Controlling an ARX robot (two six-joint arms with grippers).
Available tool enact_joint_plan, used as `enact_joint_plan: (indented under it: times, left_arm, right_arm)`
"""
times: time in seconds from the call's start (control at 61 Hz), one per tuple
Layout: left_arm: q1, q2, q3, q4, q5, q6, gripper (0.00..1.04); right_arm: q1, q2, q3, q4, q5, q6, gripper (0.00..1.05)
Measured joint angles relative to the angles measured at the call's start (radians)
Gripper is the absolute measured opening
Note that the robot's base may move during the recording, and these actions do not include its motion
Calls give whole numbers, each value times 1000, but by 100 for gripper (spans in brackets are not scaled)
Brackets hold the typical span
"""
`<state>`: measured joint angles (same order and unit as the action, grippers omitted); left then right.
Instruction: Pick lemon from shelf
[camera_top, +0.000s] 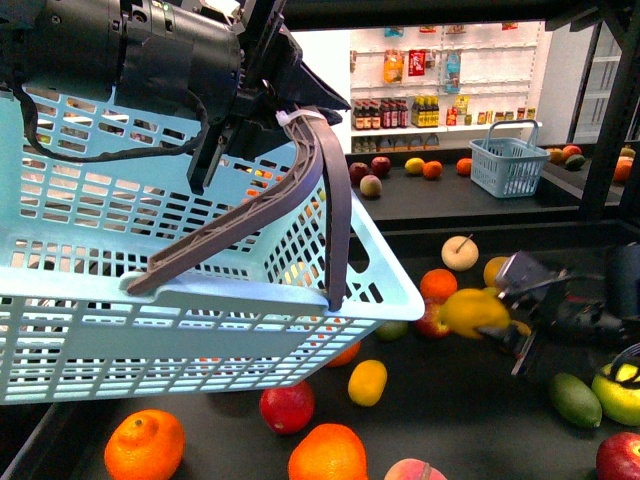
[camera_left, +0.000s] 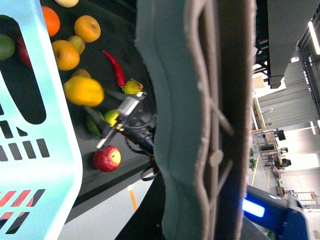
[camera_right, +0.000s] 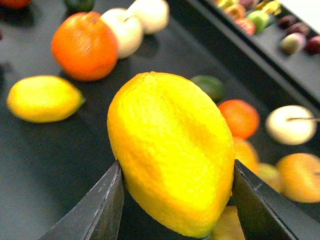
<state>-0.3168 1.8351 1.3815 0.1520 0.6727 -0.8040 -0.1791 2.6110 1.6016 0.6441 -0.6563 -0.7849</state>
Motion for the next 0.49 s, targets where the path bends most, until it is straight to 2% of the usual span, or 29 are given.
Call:
enact_joint_plan:
  times: [0.131,0.262,0.361,0.492]
  left_arm:
    - [0,0,0,0,0,0,9]
    - [0,0,0,0,0,0,9]
    - [0,0,0,0,0,0,9]
    - [0,0,0,0,0,0,9]
  right_arm:
    - [-51,-219,-223,166,-39,89,55]
    - [-61,-396,-375,220,-97,160,55]
    - [-36,-496,-438,225,-128,195,55]
    - [50,-580,-479,222,-140,233,55]
